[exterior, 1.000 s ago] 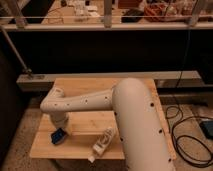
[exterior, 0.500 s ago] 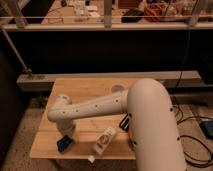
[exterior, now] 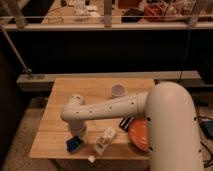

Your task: Wipe the white sponge on the table

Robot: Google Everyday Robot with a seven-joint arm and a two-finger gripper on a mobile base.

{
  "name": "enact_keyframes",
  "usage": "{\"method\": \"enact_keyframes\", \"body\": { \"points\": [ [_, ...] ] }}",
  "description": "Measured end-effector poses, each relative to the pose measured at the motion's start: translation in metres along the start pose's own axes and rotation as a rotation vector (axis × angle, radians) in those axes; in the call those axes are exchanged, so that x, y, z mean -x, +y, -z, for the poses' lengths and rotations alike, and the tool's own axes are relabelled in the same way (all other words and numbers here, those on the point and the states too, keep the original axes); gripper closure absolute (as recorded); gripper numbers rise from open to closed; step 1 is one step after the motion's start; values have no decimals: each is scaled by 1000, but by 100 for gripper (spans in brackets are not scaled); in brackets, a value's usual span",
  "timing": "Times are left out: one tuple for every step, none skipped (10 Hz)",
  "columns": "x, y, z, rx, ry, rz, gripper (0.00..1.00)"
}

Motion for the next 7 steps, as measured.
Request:
{"method": "enact_keyframes", "body": {
  "points": [
    [-9, 6, 0, 2, 6, -27, 100],
    [-15, 7, 1, 1, 10, -48, 100],
    [-28, 7, 3, -9, 15, -79, 100],
    [-45, 11, 4, -11, 23, -117, 100],
    [-54, 10, 6, -15, 26, -136, 100],
    [-62, 5, 7, -25, 28, -149, 100],
    [-76, 0, 10, -35, 32, -167, 100]
  ]
}}
